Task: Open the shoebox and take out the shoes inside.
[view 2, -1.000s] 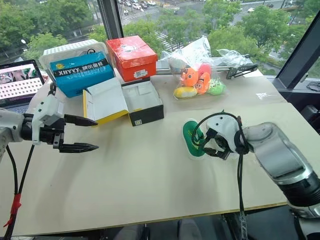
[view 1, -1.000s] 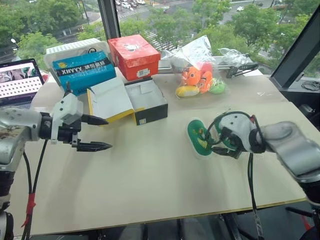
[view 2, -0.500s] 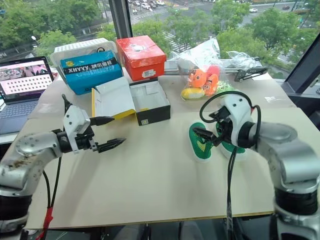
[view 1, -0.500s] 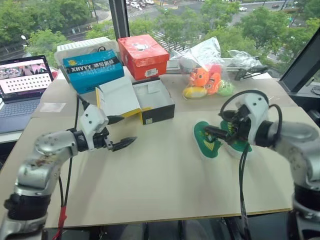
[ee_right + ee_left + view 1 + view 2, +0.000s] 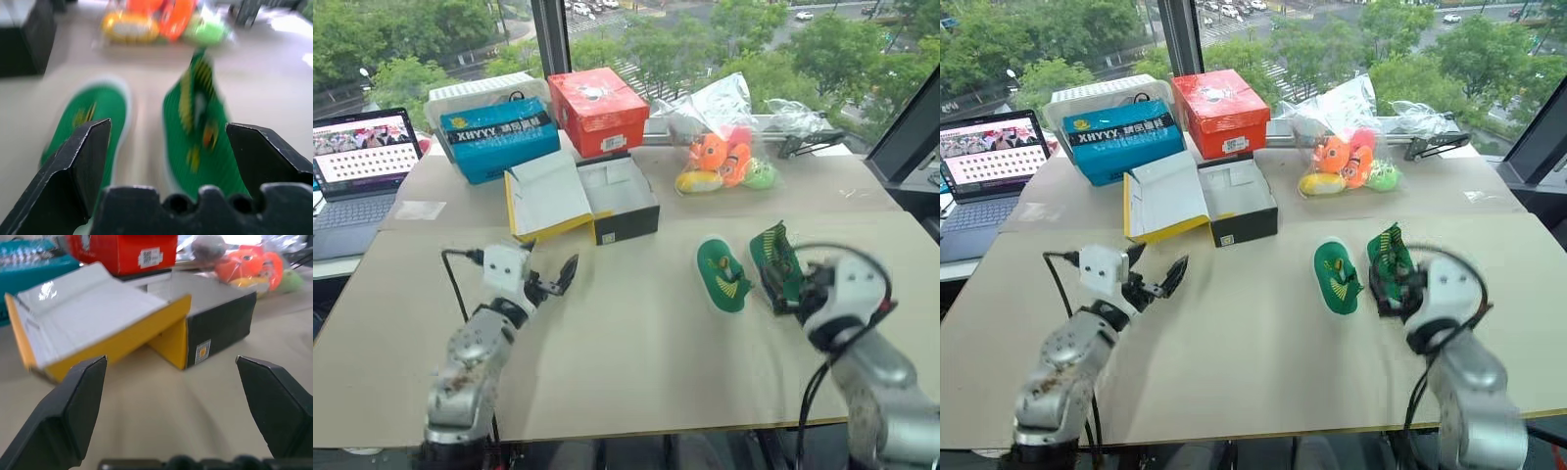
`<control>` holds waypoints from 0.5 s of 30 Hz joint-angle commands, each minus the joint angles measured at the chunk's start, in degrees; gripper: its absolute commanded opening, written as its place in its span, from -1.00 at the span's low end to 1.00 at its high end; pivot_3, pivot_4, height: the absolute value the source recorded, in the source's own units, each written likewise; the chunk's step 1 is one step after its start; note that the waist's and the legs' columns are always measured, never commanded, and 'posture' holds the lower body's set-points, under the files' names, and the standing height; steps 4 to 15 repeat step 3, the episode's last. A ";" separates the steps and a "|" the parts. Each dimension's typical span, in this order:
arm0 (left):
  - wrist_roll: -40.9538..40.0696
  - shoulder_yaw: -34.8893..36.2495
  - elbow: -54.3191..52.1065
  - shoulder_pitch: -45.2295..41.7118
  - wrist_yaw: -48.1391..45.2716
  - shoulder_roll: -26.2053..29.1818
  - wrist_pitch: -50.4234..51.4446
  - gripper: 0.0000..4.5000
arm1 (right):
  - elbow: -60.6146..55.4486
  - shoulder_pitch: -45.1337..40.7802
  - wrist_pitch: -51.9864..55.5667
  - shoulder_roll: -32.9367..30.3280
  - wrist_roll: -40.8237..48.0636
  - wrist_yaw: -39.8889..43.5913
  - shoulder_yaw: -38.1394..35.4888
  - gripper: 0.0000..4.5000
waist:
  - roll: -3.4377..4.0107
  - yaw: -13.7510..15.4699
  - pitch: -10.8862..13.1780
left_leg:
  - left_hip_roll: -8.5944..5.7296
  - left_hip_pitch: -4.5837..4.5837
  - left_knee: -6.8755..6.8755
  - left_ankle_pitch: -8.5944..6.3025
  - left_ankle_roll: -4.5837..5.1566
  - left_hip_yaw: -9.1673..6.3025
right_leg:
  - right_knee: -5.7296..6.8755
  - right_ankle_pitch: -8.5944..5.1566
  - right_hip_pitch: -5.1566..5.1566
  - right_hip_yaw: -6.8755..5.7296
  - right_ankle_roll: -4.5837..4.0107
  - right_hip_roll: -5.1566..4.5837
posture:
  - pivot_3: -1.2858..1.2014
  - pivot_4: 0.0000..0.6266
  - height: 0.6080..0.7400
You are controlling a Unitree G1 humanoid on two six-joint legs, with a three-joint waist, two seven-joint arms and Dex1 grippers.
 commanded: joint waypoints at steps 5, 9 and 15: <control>5.97 -2.62 3.45 4.33 3.13 -1.46 -6.96 1.00 | 4.33 5.12 -13.38 1.73 -5.38 -2.39 5.52 0.97 | 0.02 -0.32 0.00 | 0.07 0.56 0.00 0.01 -0.01 0.05 | 0.05 0.00 0.47 0.01 -0.02 0.05 | 0.03 -0.52 0.99; 5.97 -2.62 3.45 4.33 3.13 -1.46 -6.96 1.00 | 4.33 5.12 -13.38 1.73 -5.38 -2.39 5.52 0.97 | 0.02 -0.32 0.00 | 0.07 0.56 0.00 0.01 -0.01 0.05 | 0.05 0.00 0.47 0.01 -0.02 0.05 | 0.03 -0.52 0.99; 5.97 -2.62 3.45 4.33 3.13 -1.46 -6.96 1.00 | 4.33 5.12 -13.38 1.73 -5.38 -2.39 5.52 0.97 | 0.02 -0.32 0.00 | 0.07 0.56 0.00 0.01 -0.01 0.05 | 0.05 0.00 0.47 0.01 -0.02 0.05 | 0.03 -0.52 0.99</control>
